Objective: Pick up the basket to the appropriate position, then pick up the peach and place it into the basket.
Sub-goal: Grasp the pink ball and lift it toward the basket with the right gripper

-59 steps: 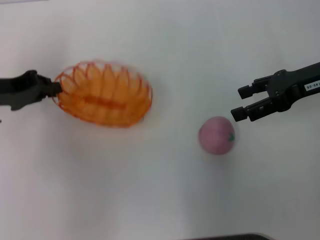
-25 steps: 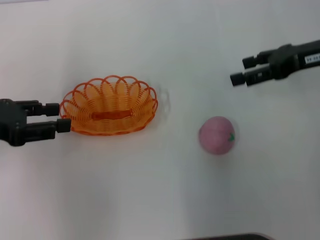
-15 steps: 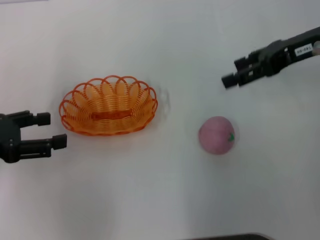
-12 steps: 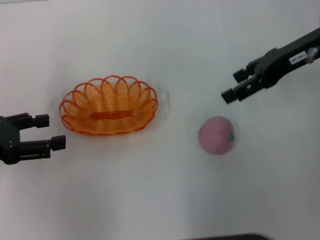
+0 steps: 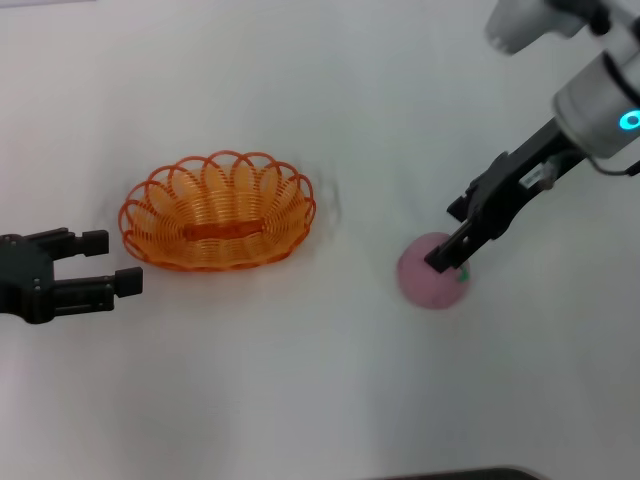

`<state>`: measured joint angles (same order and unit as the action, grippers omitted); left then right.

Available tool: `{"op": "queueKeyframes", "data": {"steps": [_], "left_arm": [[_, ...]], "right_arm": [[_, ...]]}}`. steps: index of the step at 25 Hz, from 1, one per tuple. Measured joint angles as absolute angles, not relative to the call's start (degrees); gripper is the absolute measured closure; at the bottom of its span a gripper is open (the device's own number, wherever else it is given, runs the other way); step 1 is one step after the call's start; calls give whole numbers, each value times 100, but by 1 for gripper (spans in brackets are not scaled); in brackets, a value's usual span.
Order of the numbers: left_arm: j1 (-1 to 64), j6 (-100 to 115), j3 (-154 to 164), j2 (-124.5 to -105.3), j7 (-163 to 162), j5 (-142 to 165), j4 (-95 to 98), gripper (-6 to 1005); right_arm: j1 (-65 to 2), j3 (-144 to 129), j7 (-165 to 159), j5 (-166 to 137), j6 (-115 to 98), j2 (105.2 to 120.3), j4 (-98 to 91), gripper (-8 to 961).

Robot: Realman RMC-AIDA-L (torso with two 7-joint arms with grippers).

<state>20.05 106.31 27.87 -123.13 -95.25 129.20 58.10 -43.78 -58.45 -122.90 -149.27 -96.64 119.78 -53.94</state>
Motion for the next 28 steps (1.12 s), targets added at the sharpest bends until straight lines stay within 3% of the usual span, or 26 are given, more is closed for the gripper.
{"op": "queueKeyframes", "data": {"steps": [6, 12, 14, 20, 25, 28], "left_arm": [[2022, 10602, 2839, -12313, -9532, 12920, 5793, 131], [2022, 10590, 2859, -12319, -9533, 12920, 5783, 134], [2022, 10590, 2859, -12320, -9534, 12920, 5783, 135], [2022, 10590, 2856, -12322, -9547, 12920, 5783, 138], [2035, 10591, 2863, -12322, -9558, 12920, 5783, 138], [2036, 10589, 2865, -12322, -9560, 12920, 5783, 138]], "right_arm": [[-4474, -6193, -12342, -14926, -9471, 11977, -5075, 11], [-4504, -6222, -12337, -14919, -9454, 11979, -5063, 143], [-4504, -6224, -12337, -14919, -9453, 11976, -5062, 347], [-4508, -6200, -12303, -14918, -9449, 11972, -5063, 594], [-4503, -6126, -12208, -14756, -9504, 11921, -5138, 766], [-4471, -5871, -11951, -14362, -9662, 11844, -5250, 780]]}}
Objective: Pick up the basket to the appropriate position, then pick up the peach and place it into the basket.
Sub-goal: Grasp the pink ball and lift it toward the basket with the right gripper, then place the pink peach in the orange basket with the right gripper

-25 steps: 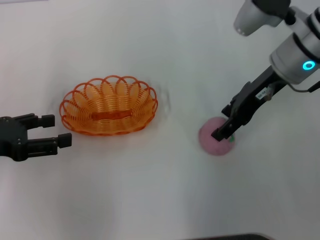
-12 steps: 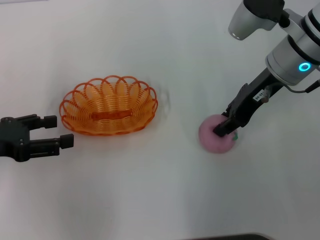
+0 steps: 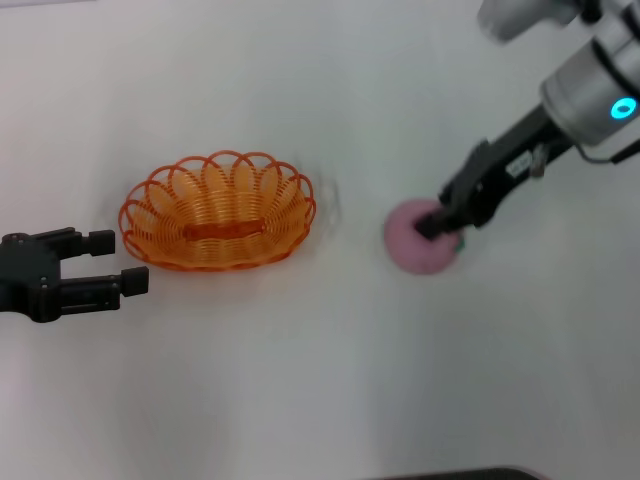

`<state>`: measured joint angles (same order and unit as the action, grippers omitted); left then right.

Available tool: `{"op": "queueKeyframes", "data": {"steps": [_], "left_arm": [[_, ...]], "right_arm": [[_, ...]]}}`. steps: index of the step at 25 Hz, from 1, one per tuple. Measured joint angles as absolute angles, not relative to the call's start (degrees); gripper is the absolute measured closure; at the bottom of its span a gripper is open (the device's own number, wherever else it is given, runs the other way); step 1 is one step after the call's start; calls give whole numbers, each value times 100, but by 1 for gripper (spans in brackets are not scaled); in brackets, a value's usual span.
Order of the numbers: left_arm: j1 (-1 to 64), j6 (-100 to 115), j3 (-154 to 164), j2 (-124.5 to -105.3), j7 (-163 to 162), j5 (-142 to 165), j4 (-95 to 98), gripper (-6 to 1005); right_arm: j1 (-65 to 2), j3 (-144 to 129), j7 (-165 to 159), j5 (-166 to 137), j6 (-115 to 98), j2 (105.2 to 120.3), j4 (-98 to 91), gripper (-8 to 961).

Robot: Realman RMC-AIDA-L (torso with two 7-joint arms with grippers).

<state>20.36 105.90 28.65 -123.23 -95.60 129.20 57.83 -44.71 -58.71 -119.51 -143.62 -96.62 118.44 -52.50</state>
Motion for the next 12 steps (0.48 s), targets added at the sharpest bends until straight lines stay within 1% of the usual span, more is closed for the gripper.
{"op": "queueKeyframes", "data": {"steps": [3, 6, 8, 10, 12], "left_arm": [[2034, 10586, 2866, -12322, -9561, 12920, 5781, 138], [2031, 10582, 2877, -12322, -9562, 12920, 5774, 138], [2033, 10565, 2912, -12325, -9563, 12920, 5755, 138], [2035, 10530, 2974, -12330, -9562, 12920, 5728, 138], [2037, 10517, 2997, -12331, -9563, 12920, 5712, 138]], "right_arm": [[-4451, -5384, -11620, -13764, -9863, 11768, -5382, 794], [-4444, -5075, -11299, -13121, -9879, 11746, -5358, 808], [-4457, -5050, -11059, -12753, -9715, 11793, -5231, 817], [-4506, -5086, -10786, -12439, -9442, 11907, -5016, 834], [-4566, -5173, -10465, -12169, -9147, 11987, -4715, 851]]}}
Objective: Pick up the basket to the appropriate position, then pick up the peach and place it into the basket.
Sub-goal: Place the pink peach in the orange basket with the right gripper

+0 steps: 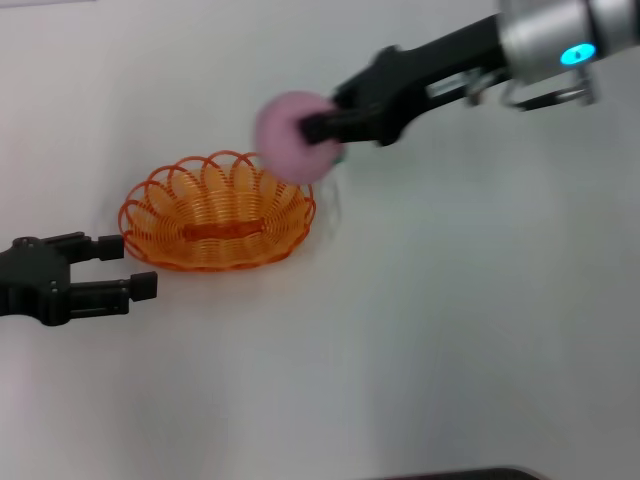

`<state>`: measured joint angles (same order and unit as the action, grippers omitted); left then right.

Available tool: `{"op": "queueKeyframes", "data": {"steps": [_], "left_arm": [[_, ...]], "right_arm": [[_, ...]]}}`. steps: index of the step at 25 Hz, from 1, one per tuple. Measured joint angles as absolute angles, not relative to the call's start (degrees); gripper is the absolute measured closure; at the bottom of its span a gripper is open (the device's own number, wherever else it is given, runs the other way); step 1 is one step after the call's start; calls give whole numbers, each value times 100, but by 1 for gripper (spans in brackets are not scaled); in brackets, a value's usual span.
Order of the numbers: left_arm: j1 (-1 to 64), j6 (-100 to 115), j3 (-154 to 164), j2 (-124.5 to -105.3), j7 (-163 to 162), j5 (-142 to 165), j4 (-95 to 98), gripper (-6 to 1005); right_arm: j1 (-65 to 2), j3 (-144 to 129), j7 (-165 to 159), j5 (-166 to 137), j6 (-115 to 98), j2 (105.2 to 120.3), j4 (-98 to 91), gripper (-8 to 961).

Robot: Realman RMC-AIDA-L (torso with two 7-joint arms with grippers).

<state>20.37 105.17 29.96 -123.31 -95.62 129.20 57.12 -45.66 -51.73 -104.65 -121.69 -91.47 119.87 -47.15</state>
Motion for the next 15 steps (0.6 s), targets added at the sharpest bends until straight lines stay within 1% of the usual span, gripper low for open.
{"op": "queueKeyframes", "data": {"steps": [1, 10, 15], "left_arm": [[2044, 10499, 3011, -12331, -9563, 12920, 5690, 138], [2089, 10457, 3024, -12331, -9563, 12920, 5564, 138], [2123, 10457, 3024, -12331, -9563, 12920, 5563, 138]], "right_arm": [[-4663, -5373, -10070, -11763, -8753, 12024, -4208, 859], [-4788, -6102, -9169, -10228, -7716, 12034, -2863, 758], [-4770, -6222, -9149, -10174, -7683, 12031, -2836, 635]]}}
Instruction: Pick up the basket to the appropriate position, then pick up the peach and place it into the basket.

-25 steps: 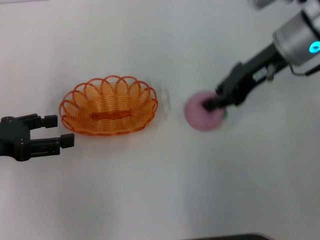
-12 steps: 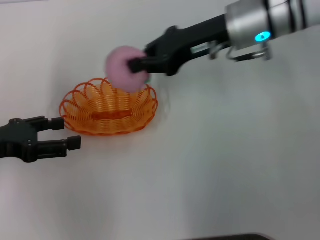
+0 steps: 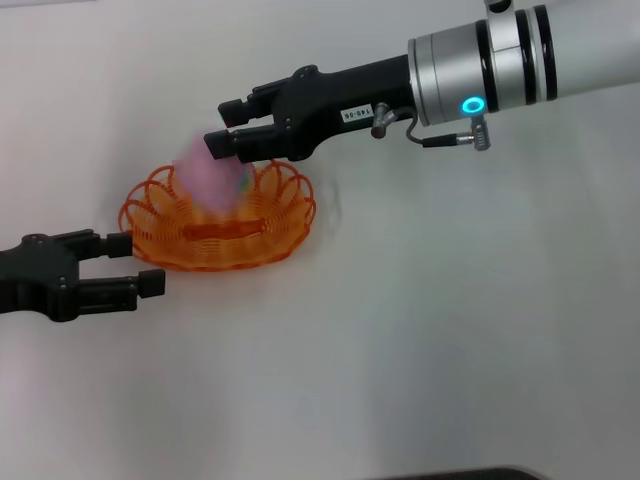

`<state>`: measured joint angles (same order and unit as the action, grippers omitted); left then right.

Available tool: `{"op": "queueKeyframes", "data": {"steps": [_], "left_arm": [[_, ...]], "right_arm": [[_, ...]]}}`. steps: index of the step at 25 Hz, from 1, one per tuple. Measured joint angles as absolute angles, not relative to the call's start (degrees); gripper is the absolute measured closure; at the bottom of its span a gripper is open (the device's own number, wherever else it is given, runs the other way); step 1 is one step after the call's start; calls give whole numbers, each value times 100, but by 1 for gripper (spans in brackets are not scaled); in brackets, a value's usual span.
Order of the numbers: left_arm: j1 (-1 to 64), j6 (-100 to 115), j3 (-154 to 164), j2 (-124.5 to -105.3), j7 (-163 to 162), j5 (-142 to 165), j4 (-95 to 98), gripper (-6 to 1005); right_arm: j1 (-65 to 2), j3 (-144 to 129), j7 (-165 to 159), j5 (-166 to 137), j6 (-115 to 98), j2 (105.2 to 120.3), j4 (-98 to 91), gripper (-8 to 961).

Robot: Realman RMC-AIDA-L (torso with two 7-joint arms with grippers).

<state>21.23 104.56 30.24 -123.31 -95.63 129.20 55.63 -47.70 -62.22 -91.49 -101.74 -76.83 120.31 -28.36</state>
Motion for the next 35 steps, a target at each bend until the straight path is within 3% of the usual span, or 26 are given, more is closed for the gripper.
{"op": "queueKeyframes", "data": {"steps": [5, 16, 22, 30, 35], "left_arm": [[2150, 10457, 3024, -12331, -9563, 12920, 5559, 138], [2125, 10460, 3046, -12331, -9563, 12920, 5555, 138], [2115, 10413, 3020, -12323, -9563, 12920, 5581, 138], [2128, 10365, 3014, -12315, -9568, 12920, 5597, 138], [2154, 10362, 3014, -12313, -9577, 12920, 5591, 138]], "right_arm": [[-4732, -6226, -9149, -10144, -7698, 12019, -2831, 513], [-4279, -6175, -9219, -10151, -8370, 11947, -3481, 72], [-3308, -6104, -9307, -10161, -8970, 11892, -4582, 15], [-2628, -5977, -10039, -10702, -9495, 11372, -4884, 24], [-2601, -5529, -10197, -11480, -9690, 11318, -4893, 29]]}}
